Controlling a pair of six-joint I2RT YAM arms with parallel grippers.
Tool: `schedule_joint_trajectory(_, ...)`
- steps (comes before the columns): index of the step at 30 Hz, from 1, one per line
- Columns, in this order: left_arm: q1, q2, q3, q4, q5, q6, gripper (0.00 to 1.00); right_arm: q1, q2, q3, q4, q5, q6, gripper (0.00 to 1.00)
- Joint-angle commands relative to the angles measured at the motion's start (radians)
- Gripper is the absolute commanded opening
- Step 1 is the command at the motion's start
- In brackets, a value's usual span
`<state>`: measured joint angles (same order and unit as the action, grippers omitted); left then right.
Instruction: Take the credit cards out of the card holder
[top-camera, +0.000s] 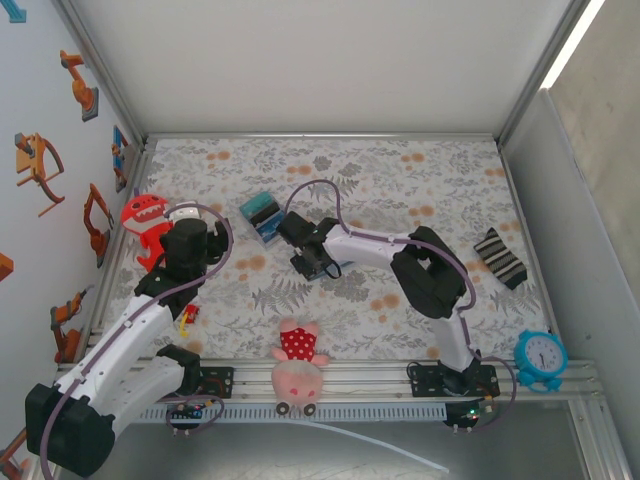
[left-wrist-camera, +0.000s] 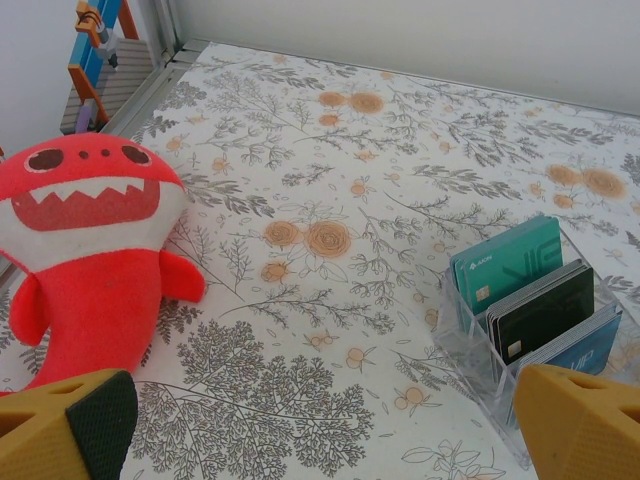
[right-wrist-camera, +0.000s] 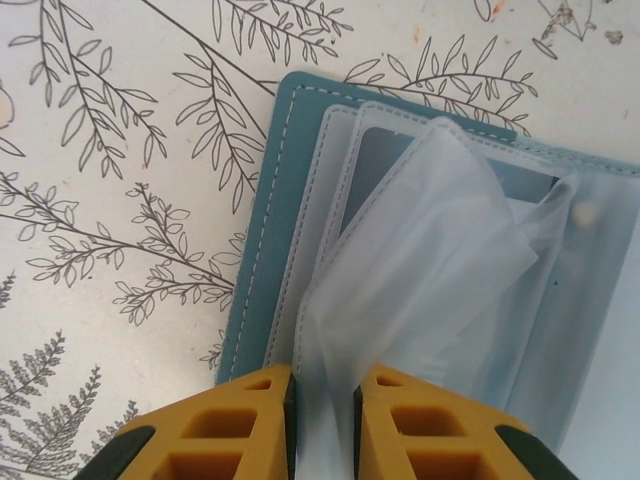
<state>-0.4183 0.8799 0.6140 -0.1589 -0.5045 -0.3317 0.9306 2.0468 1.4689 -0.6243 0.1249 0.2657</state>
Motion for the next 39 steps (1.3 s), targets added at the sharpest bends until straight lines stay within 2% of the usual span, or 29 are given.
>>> schedule_joint_trajectory(1, 0.004, -0.018, 0.031, -0.022, -0.006, 0.014, 0.97, -0.008, -0.054, 0.007, -0.020, 0.007, 0.021, 0.19)
schedule_joint_trajectory(5, 0.004, -0.022, 0.034, -0.028, -0.004, 0.014, 0.97, -0.010, -0.063, 0.004, -0.005, -0.036, 0.032, 0.21)
schedule_joint_trajectory(9, 0.004, -0.028, 0.033, -0.030, 0.000, 0.016, 0.97, -0.015, -0.066, -0.001, -0.002, -0.039, 0.037, 0.30)
schedule_joint_trajectory(12, 0.004, -0.031, 0.034, -0.030, 0.002, 0.017, 0.97, -0.022, -0.063, -0.006, -0.001, -0.033, 0.039, 0.32)
schedule_joint_trajectory(19, 0.004, -0.036, 0.034, -0.033, 0.008, 0.017, 0.97, -0.033, -0.074, -0.017, 0.008, -0.052, 0.046, 0.33)
schedule_joint_trajectory(24, 0.004, -0.040, 0.034, -0.033, 0.012, 0.016, 0.97, -0.038, -0.091, -0.023, 0.017, -0.053, 0.051, 0.40)
schedule_joint_trajectory(35, 0.004, -0.041, 0.035, -0.034, 0.015, 0.013, 0.97, -0.053, -0.093, -0.037, 0.018, -0.046, 0.051, 0.40)
schedule_joint_trajectory(39, 0.004, -0.039, 0.033, -0.030, 0.015, 0.011, 0.97, -0.053, -0.087, -0.051, 0.031, -0.089, 0.048, 0.49)
